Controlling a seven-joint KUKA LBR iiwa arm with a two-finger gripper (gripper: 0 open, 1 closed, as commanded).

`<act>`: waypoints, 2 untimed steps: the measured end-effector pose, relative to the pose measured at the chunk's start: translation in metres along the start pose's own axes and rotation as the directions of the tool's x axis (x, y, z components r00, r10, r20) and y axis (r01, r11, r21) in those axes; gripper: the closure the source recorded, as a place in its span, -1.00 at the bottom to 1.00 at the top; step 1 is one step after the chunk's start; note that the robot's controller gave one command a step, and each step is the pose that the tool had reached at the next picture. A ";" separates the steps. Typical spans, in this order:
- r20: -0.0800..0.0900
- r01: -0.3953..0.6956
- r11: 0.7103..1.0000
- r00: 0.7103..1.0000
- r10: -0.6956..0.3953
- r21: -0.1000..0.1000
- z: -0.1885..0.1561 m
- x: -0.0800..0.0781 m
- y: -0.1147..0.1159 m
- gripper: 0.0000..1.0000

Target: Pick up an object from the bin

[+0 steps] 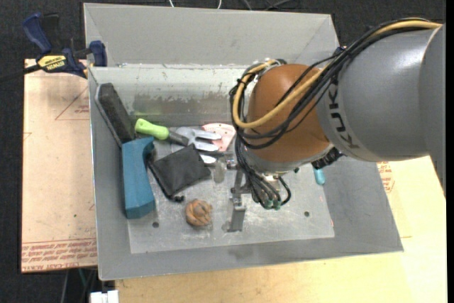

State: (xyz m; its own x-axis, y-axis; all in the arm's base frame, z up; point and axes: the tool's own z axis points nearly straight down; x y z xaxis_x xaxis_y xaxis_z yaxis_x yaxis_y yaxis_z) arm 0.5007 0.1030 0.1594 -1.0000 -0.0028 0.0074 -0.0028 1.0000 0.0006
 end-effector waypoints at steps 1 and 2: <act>0.007 -0.003 1.000 1.000 0.003 -0.001 -0.003 -0.002 0.000 -1.00; 0.016 -0.046 0.999 0.999 0.046 -0.004 0.018 -0.023 0.004 -1.00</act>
Offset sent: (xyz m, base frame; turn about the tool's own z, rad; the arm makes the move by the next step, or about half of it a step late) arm 0.0623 0.0148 -0.0855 0.1479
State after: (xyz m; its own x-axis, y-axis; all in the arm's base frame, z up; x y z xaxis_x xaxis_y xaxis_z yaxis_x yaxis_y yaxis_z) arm 0.5231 0.1073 0.1412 -0.9990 0.0433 -0.0091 0.0433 0.9991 0.0040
